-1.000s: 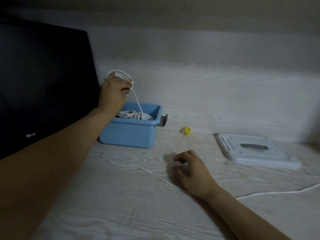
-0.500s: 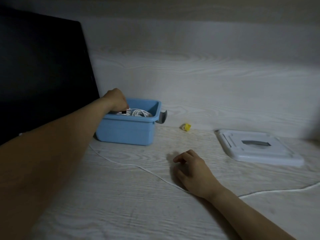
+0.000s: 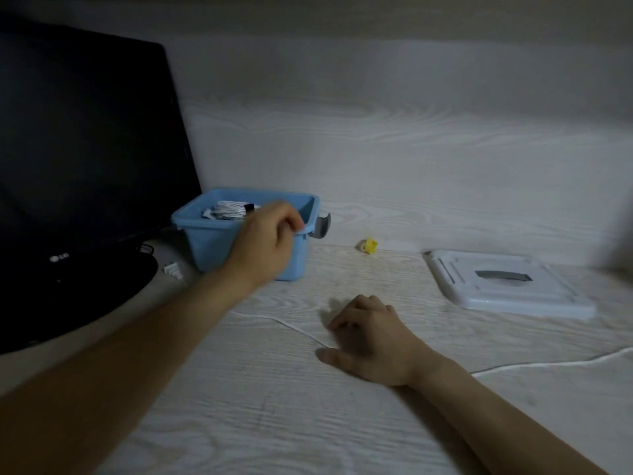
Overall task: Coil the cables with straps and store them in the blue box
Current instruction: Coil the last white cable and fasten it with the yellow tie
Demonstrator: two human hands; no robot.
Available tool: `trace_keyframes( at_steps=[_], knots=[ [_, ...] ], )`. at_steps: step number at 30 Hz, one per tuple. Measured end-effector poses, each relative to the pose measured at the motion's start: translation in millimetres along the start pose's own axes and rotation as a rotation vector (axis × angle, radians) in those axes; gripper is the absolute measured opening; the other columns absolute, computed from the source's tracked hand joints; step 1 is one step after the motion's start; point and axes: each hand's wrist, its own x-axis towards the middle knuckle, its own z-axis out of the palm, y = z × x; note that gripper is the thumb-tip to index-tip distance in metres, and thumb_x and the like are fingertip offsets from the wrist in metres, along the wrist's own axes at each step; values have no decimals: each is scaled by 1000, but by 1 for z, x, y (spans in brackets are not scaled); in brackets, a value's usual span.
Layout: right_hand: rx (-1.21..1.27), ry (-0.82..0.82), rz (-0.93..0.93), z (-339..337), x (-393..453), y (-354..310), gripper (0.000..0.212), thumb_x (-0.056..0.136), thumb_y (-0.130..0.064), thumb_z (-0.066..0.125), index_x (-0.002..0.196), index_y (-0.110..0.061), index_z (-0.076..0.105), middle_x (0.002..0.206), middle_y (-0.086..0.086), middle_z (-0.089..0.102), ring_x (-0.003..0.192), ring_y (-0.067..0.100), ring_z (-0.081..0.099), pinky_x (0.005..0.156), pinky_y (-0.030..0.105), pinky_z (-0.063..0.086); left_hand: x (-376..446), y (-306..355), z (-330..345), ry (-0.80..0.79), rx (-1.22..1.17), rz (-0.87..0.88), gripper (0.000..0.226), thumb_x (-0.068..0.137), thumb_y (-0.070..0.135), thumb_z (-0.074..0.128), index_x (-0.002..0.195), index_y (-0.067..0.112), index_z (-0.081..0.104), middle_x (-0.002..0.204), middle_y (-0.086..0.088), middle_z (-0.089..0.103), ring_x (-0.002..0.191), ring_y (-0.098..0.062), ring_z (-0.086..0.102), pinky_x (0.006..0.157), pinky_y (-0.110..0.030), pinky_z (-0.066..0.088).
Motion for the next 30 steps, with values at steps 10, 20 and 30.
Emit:
trace_keyframes(
  at_steps=[10, 20, 30],
  knots=[
    [45, 250, 187, -4, 6, 1, 11, 93, -7, 49, 98, -17, 50, 86, 5, 65, 77, 28, 58, 70, 40, 45, -81, 0, 30, -488, -6, -147, 8, 98, 28, 51, 97, 23, 57, 77, 11, 59, 68, -6, 55, 63, -30, 47],
    [71, 718, 578, -40, -1, 51, 13, 102, -16, 45, 106, -11, 55, 77, 2, 62, 74, 31, 56, 64, 35, 38, -75, -36, 1, -541, 288, -411, 44, 100, 48, 41, 70, 17, 54, 71, -1, 59, 70, -21, 58, 64, -38, 47],
    [-244, 500, 410, -22, 4, 39, 55, 90, -25, 65, 140, -13, 46, 135, 17, 48, 124, 37, 44, 105, 51, 35, -49, 1, 15, -441, -500, -829, 39, 104, 19, 40, 67, 9, 47, 45, 3, 32, 37, -9, 27, 42, -22, 23]
  ],
)
